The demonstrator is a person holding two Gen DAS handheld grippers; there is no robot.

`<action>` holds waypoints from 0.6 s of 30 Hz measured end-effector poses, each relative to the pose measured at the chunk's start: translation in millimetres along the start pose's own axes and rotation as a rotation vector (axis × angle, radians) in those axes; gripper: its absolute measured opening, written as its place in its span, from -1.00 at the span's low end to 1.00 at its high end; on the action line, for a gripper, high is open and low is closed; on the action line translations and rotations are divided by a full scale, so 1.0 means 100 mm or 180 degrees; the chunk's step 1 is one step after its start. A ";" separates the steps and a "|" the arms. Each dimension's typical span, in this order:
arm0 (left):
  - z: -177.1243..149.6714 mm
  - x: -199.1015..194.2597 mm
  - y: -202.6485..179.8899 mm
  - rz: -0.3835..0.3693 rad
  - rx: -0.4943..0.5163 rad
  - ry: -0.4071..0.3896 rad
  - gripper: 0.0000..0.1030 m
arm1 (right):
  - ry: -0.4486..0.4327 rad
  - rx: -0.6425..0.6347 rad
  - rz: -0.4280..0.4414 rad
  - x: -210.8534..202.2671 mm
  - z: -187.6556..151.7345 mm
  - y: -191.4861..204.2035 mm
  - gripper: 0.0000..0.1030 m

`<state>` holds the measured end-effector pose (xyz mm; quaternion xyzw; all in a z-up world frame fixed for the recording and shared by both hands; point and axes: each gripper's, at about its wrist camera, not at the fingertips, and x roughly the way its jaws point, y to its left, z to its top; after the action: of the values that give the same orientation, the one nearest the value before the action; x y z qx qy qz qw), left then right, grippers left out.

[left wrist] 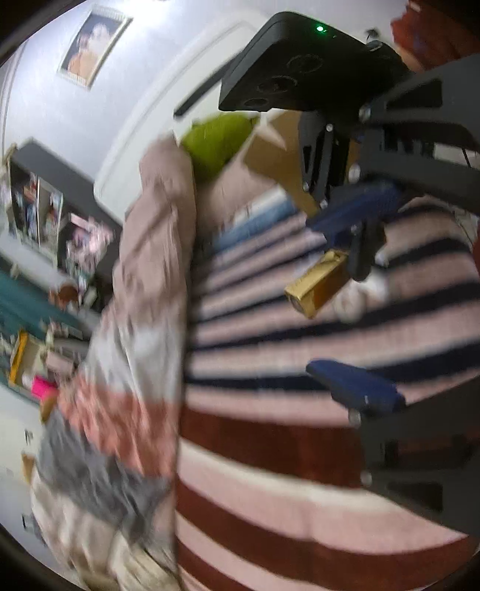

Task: Organize rigid objects
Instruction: 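Lower the gold box into the cardboard box and open the right gripper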

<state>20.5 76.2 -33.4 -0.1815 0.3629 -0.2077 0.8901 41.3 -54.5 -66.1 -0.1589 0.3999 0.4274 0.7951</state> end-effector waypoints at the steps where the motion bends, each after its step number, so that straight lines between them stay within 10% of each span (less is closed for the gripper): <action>1: 0.06 0.01 -0.13 -0.0063 0.0077 -0.0012 0.12 | -0.0083 -0.0014 -0.0002 -0.14 0.00 0.00 -0.74; 6: 0.30 0.15 -0.74 -0.0275 0.0446 -0.0003 -0.42 | -0.0435 0.0013 -0.0123 -0.82 -0.11 -0.15 -0.74; 18: 0.45 1.03 -2.07 -0.0533 0.1092 0.0400 -0.43 | -0.0615 0.0544 -0.0628 -1.75 -0.73 -0.96 -0.74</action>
<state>71.3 -143.1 35.8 -0.0434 0.3606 -0.3507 0.8632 26.8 -250.5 14.4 -0.0874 0.3388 0.3249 0.8786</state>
